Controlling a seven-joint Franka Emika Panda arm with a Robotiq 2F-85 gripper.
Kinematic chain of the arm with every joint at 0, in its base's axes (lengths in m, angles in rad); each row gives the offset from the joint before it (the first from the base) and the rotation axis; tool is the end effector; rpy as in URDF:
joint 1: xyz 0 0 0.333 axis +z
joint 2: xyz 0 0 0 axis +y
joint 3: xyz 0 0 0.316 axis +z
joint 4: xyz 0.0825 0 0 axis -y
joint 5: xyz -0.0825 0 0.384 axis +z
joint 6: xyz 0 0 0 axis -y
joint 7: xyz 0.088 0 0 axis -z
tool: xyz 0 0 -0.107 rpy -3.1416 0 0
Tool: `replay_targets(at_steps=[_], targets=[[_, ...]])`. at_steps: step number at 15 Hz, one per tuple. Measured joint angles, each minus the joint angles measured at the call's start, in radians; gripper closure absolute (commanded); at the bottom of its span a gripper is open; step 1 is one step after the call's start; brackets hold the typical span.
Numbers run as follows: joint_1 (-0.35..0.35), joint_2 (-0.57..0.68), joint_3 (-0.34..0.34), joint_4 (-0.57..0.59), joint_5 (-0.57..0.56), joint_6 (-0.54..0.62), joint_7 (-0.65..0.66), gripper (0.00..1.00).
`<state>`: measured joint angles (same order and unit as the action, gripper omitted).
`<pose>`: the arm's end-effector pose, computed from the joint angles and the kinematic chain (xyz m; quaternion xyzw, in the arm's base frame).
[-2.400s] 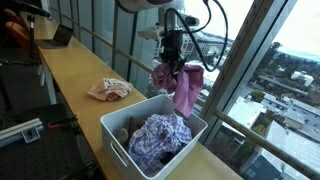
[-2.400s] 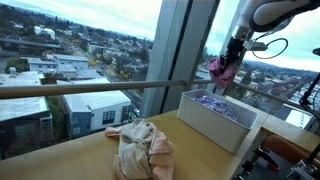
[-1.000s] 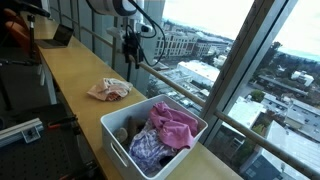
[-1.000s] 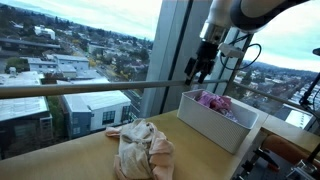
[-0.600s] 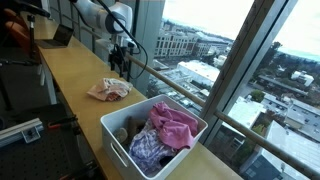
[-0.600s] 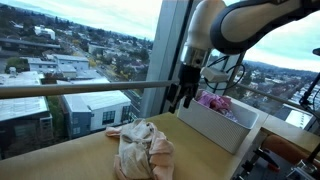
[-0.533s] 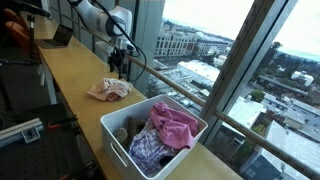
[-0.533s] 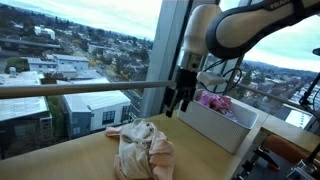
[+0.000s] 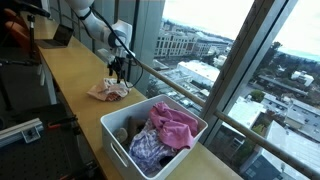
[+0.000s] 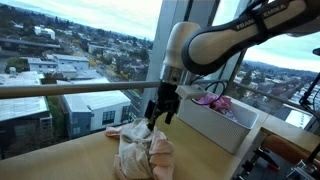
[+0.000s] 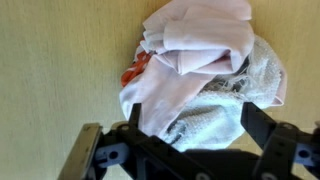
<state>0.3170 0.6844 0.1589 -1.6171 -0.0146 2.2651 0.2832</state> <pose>0.6192 0.3034 0.2255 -0.9954 -0.0840 0.0296 0.0364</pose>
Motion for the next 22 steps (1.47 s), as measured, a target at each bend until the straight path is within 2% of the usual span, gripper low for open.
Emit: replay_targets(at_steps=[10, 11, 13, 16, 21, 22], targets=[[-0.005, 0.273, -0.003, 0.245, 0.022, -0.007, -0.005, 0.0], [0.0, 0.3, -0.002, 0.265, 0.022, -0.008, -0.005, 0.24], [0.014, 0.342, -0.002, 0.295, 0.022, -0.01, -0.005, 0.32], [0.032, 0.365, -0.001, 0.33, 0.022, -0.028, -0.005, 0.57], [0.035, 0.361, -0.007, 0.353, 0.022, -0.067, -0.004, 0.92], [0.034, 0.357, -0.01, 0.352, 0.022, -0.07, -0.004, 0.93]])
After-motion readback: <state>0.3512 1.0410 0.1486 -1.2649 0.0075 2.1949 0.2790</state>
